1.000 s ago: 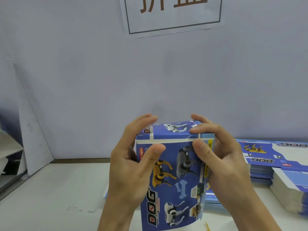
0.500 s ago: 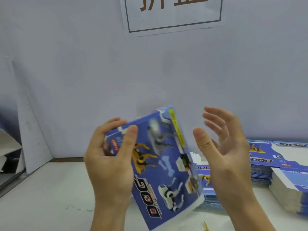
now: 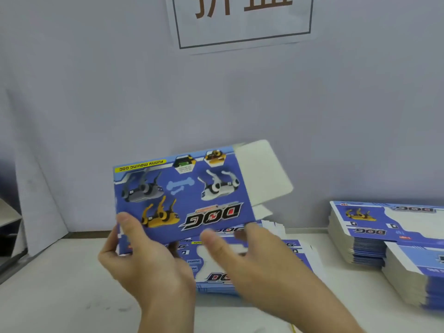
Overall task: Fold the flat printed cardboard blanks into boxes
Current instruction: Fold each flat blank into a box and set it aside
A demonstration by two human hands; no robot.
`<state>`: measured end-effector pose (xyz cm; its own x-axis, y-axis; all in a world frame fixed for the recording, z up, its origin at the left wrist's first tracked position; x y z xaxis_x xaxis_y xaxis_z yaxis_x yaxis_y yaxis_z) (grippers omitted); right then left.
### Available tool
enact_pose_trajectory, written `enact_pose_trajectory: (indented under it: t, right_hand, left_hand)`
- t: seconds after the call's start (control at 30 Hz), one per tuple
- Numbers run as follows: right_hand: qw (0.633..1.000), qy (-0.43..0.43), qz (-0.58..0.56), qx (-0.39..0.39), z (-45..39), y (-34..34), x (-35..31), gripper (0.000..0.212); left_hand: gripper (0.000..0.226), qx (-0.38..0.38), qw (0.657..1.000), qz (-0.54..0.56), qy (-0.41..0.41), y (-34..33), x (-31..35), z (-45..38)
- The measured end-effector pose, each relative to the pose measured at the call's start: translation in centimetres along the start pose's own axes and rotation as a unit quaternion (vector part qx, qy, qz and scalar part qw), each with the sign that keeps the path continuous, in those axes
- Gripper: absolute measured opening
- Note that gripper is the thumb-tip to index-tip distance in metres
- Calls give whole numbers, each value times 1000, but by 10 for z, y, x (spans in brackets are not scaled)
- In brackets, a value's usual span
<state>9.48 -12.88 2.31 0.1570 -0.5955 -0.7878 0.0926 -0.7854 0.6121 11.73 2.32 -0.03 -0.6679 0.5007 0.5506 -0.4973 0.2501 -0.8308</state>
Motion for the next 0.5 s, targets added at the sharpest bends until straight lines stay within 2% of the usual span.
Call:
enact_pose_trajectory:
  t: [0.07, 0.17, 0.23, 0.27, 0.3, 0.37, 0.43, 0.5]
  right_hand:
    - [985, 0, -154, 78, -10, 5, 8, 53]
    - [899, 16, -391, 195, -20, 18, 26, 65]
    - [841, 36, -467, 271, -22, 32, 42, 65]
    - [824, 45, -481, 294, -22, 40, 51, 60]
    - [824, 51, -476, 303, -20, 47, 56, 54]
    - [858, 71, -426, 279, -19, 59, 64, 46]
    - [904, 101, -359, 210, -20, 63, 68, 50]
    - [942, 123, -290, 116, -20, 57, 70, 63]
  left_hand:
    - [28, -44, 997, -11, 68, -5, -15, 5]
    - [51, -178, 966, -33, 185, -13, -38, 19]
    - [61, -268, 927, -62, 257, -15, -48, 29]
    - [65, -298, 911, -96, 267, -13, -51, 32]
    - [68, -321, 902, -140, 252, -10, -52, 32]
    - [67, -334, 903, -214, 162, -10, -45, 25]
    - [58, -346, 910, -213, 85, -13, -32, 17]
    - [54, -387, 896, -205, 74, -16, -25, 15]
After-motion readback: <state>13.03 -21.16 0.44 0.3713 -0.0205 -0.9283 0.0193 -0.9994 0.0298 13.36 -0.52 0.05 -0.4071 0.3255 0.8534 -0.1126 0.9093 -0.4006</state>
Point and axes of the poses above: each hand's wrist, its own z-axis away from the middle knuckle, its own y-axis out of the back of the hand, x = y × z, the point moved 4 cm from there along -z, towards the middle knuckle, and after that the axes turned 8 degrees about z, right-handed, at the moved point
